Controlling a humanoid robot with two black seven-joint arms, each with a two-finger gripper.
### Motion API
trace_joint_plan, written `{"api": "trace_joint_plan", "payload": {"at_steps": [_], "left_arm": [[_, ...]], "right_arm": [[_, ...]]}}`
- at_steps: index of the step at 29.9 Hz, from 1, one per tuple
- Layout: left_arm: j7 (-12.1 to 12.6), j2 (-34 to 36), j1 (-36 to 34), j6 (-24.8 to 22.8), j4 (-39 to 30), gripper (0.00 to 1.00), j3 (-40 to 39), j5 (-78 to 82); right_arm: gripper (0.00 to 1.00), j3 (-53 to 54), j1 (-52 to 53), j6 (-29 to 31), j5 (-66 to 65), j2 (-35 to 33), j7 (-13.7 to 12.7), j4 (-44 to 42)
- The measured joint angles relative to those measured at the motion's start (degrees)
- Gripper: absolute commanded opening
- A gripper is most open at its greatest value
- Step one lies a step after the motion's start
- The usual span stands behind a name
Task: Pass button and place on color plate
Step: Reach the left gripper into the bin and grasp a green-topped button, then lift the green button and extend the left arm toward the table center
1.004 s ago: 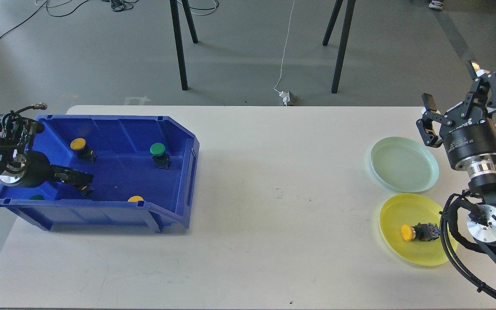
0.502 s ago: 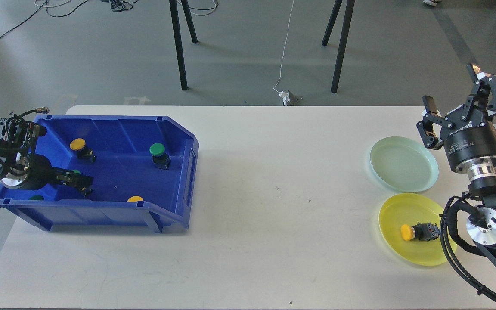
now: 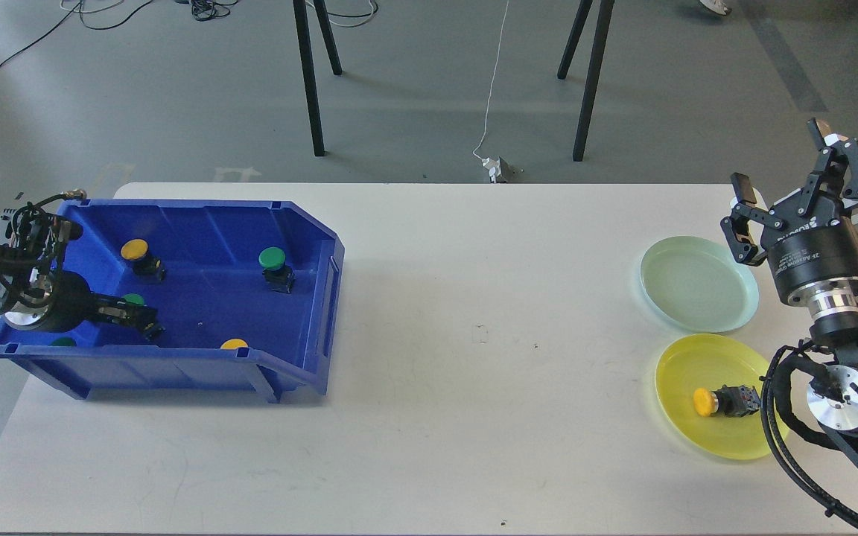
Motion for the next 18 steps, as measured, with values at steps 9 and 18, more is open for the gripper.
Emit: {"api": "trace_joint_plan", "payload": {"at_steps": [9, 18], "left_arm": [[0.0, -1.5, 0.0, 0.0, 1.6, 0.05, 0.0, -0.3], [0.0, 0.5, -1.1, 0.0, -2.7, 0.04, -1.0, -2.3]], "right_arm": [[0.99, 0.2, -0.8, 0.0, 0.0, 0.0, 0.0, 0.0], [0.99, 0.3, -0.8, 0.0, 0.0, 0.0, 0.0, 0.0]]}}
